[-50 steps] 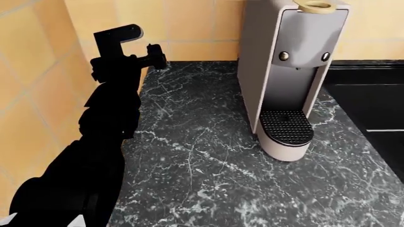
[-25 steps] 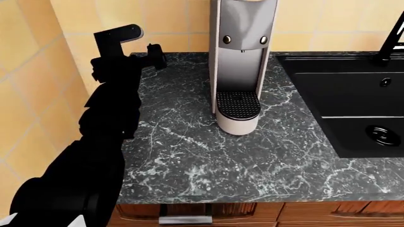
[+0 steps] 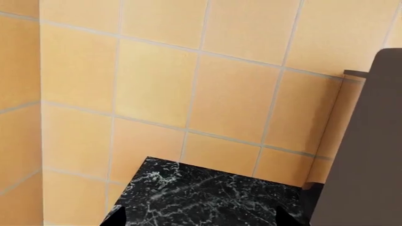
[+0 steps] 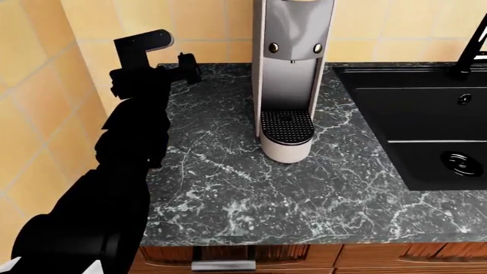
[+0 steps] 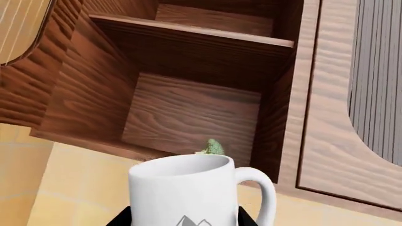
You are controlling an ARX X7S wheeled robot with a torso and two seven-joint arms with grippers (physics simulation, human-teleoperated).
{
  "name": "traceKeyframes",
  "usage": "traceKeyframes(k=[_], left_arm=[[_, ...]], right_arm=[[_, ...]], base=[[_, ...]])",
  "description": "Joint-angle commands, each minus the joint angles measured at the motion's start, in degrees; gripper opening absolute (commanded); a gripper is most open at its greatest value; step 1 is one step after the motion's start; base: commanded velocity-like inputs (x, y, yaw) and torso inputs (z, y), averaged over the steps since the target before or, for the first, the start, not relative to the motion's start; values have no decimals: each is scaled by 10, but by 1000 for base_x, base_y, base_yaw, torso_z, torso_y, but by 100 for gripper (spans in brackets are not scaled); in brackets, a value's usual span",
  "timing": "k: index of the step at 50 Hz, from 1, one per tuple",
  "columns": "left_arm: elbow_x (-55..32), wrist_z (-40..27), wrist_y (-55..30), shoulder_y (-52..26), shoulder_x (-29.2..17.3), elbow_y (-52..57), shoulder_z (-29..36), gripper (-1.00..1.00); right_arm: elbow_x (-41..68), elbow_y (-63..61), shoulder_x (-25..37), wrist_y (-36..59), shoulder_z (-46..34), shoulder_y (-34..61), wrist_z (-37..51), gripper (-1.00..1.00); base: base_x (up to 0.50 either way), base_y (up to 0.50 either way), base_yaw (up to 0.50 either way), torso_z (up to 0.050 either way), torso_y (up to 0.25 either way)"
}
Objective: Pick the mug from the cabinet, place it under the coffee machine dispenser, and press the start button.
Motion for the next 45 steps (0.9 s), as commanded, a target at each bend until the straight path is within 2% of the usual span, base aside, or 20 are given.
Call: traceKeyframes(k=[1, 16, 33, 45], left_arm=[[-3, 2, 1, 1, 0, 0, 5, 100], [-5, 3, 1, 0, 0, 0, 10, 100], [-6, 0, 6, 1, 0, -2, 15, 100], [-8, -1, 4, 2, 0, 2, 19, 100]], right_arm=[[8, -48, 44, -13, 16, -62, 6, -100], [26, -106, 82, -27, 22, -107, 24, -100], [43, -262, 171, -111, 55, -278, 59, -100], [21, -307, 217, -144, 78, -357, 50, -100]], base=[[0, 0, 0, 0, 0], [0, 0, 0, 0, 0], [0, 0, 0, 0, 0], [0, 0, 0, 0, 0]])
